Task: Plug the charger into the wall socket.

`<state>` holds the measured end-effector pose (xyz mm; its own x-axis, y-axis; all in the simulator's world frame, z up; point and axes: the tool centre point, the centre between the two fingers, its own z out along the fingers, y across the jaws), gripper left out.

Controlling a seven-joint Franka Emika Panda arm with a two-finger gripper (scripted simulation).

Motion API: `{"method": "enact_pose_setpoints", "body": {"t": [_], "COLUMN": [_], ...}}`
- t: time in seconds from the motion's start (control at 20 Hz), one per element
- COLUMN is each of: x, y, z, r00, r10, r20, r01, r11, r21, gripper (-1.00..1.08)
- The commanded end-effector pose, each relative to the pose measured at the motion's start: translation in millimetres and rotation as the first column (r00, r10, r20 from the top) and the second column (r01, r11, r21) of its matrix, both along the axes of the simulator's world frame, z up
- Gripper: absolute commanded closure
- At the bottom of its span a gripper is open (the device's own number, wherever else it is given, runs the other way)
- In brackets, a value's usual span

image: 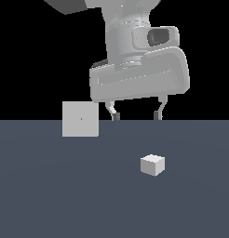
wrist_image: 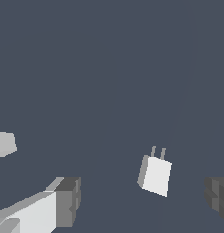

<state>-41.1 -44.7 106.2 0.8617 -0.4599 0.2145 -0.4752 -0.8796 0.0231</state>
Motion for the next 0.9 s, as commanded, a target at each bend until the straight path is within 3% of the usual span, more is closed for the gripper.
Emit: {"method": "enact_pose_setpoints", "body": {"t": [0.0, 0.85], "x": [-5, -26], "y": [-6, -29], "z": [-8, -42], "r00": [0.998, 0.957], "r10": [-0.052, -0.271], "r20": [0.02, 0.103], "r01": [0.052, 0.275], "r11": [0.999, 0.961], "r21": [-0.007, -0.03], "gripper": [-0.92, -0.92]}}
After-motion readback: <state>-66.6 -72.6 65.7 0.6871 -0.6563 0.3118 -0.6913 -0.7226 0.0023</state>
